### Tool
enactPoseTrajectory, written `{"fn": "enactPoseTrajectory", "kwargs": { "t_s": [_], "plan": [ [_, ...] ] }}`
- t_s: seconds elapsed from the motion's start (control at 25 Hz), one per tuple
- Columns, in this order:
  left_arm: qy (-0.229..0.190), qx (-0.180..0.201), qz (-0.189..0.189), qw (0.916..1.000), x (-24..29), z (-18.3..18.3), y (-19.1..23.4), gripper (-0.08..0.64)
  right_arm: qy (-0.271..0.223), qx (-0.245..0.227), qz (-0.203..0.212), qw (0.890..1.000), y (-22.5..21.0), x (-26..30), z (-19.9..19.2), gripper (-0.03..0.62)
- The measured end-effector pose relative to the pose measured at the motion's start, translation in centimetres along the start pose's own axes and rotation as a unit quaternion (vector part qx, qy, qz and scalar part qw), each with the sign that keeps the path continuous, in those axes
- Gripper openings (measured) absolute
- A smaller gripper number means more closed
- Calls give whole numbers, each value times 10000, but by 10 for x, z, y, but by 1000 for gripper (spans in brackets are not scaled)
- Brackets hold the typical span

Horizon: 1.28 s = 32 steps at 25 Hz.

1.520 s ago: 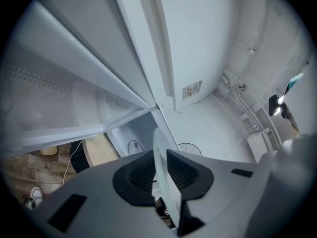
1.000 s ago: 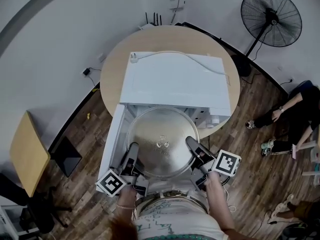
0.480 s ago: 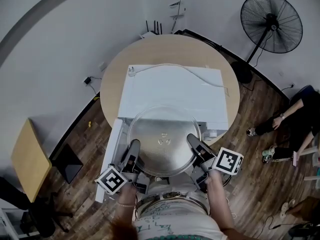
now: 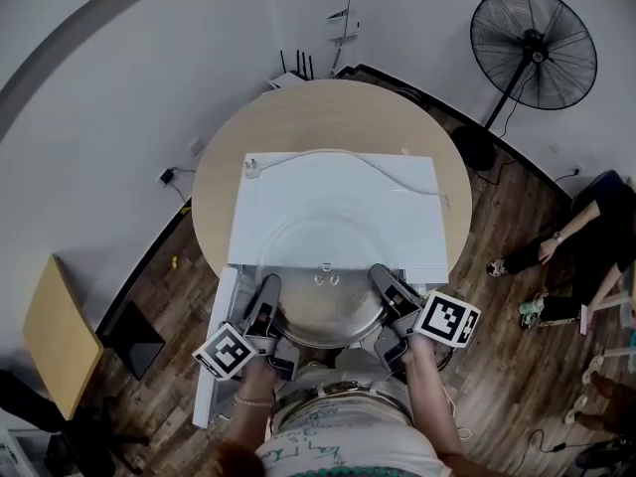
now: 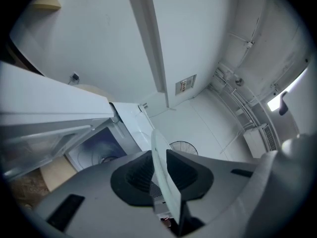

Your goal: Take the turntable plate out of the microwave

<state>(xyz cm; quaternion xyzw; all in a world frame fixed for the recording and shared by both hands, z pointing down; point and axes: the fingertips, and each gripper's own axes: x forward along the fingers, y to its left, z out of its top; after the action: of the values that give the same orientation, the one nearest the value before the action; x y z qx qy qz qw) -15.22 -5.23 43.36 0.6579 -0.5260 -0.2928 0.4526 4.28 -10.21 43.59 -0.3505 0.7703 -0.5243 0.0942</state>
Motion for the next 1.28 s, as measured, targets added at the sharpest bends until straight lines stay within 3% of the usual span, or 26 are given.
{"fn": "enactPoseTrajectory", "kwargs": {
  "t_s": [0.16,0.32,0.56,0.88,1.04,1.28],
  "plan": [
    [126,244,340,9990,9,7,10,74,4,-43,-148,9999,-2,11,6,67],
    [245,370,355,9984,23,10,7,80,16,-158,-391,9991,-5,18,12,69],
    [392,575,663,9954,34,16,8,94,115,-449,-773,9959,-5,28,20,84],
    [840,1341,1143,9808,45,23,9,126,442,-842,-1229,9879,-8,38,25,121],
    [1051,1897,1458,9653,50,25,11,158,657,-1098,-1538,9798,-12,42,28,142],
    [1136,2121,1575,9578,55,31,12,169,941,-1342,-1760,9707,-12,45,29,160]
  ]
}}
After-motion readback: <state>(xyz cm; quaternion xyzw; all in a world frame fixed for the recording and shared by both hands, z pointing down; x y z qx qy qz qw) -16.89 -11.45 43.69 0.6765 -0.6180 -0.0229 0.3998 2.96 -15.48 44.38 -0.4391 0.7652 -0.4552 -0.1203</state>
